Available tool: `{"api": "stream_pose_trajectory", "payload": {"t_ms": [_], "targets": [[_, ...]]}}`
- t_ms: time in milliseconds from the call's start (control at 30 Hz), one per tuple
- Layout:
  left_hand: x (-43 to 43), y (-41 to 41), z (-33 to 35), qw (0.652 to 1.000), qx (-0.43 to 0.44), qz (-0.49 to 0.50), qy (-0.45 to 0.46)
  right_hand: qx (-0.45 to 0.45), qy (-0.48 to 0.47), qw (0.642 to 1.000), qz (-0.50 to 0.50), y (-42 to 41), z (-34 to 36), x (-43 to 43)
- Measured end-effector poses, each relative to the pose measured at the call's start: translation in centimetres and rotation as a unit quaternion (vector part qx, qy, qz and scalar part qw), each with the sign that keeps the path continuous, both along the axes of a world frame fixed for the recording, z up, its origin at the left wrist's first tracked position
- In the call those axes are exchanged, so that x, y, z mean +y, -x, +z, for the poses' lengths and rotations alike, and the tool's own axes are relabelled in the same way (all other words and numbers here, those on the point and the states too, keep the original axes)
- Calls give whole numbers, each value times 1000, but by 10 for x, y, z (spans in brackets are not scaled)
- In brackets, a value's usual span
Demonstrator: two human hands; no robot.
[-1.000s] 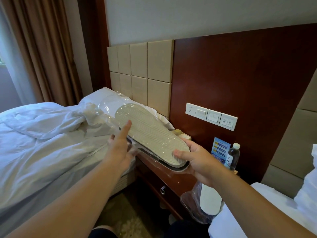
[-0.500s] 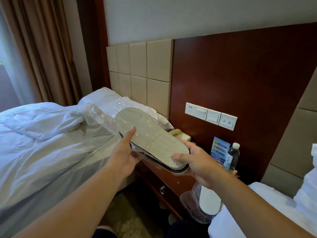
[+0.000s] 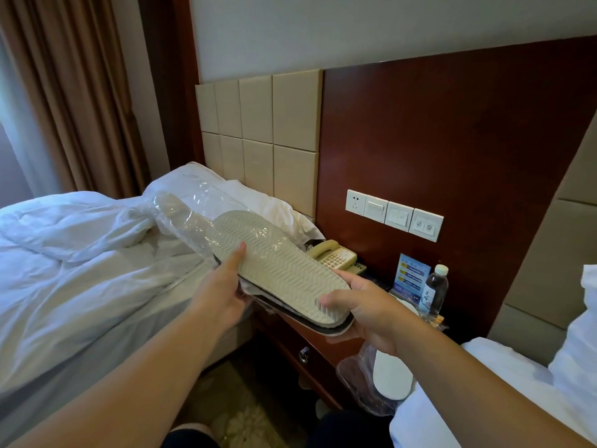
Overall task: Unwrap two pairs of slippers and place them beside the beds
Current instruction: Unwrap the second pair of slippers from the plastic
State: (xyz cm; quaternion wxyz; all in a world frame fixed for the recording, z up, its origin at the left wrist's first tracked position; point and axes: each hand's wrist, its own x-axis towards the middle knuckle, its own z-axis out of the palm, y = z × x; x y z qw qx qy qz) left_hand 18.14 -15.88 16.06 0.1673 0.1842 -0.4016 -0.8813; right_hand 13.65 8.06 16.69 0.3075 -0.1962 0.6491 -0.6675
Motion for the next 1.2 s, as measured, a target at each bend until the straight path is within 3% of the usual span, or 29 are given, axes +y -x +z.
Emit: {"api": "stream_pose_trajectory", "payload": {"t_ms": [167,400,767,1200], "targets": [[19,-2,-5,998,-48,-16,46,9,-6,998,-57,1,-1,-8],[29,8,-27,996,-81,-22,35,3,-15,997,-71,1,-12,-4],[-15,36,-56,988,-145,-33,48,-11,-39,991,-124,26,-27,37],[15,110,-106,975,-205,-51,73,-11,-110,966,-233,84,-74,104]]}}
